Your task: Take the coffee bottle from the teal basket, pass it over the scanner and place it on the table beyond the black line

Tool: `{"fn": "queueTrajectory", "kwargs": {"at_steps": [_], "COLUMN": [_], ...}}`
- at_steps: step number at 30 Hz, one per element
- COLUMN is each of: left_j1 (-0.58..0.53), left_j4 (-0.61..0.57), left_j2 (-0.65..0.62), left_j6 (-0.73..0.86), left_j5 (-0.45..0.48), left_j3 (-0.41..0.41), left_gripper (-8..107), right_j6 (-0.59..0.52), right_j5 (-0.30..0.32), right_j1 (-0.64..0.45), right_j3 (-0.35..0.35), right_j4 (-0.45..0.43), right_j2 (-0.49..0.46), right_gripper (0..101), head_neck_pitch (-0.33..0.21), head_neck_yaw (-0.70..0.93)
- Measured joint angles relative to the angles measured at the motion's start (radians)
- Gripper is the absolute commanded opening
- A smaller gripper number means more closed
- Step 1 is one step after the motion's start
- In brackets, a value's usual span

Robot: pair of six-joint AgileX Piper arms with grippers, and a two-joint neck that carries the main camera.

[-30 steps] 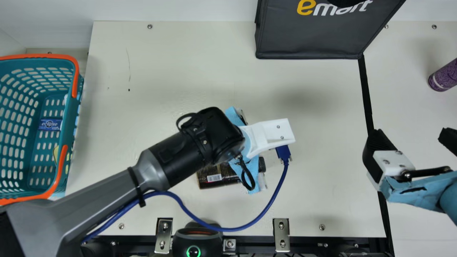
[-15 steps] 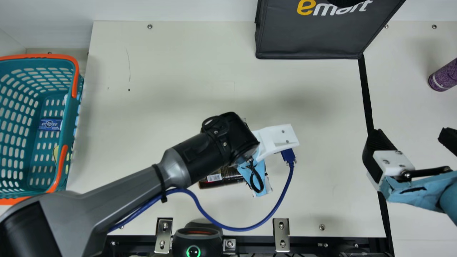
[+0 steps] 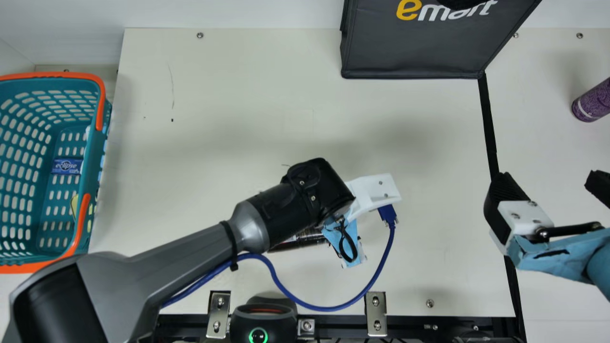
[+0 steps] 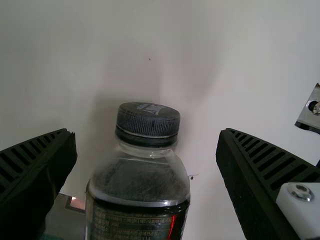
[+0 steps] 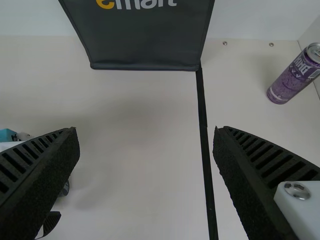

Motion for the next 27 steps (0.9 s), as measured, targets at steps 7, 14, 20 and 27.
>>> {"fn": "queueTrajectory", "kwargs": {"at_steps": [7,14,20,27], "left_j1": [-0.01,-0.015,-0.015,-0.007], "left_j4": [0.002,0.009,0.016,0.032], "left_j2": [0.01,0.017,0.017,-0.001], "left_j6": [-0.011,-0.02,-0.033,-0.068], "left_j5": [-0.021,-0.039,-0.071,-0.107], "left_j3": [0.01,0.02,0.033,0.044], "left_gripper": [90,70,30,-8], "right_j6": [0.0,0.0,0.0,0.0], "right_j5": [0.0,0.0,0.0,0.0], "right_j1": [0.0,0.0,0.0,0.0], "right_j3": [0.0,0.0,0.0,0.0], "right_j4": [0.0,0.0,0.0,0.0], "right_j2": [0.0,0.0,0.0,0.0], "right_gripper": [95,95,95,95], "head_neck_pitch": [0.0,0.0,0.0,0.0], "head_neck_yaw": [0.0,0.0,0.0,0.0]}}
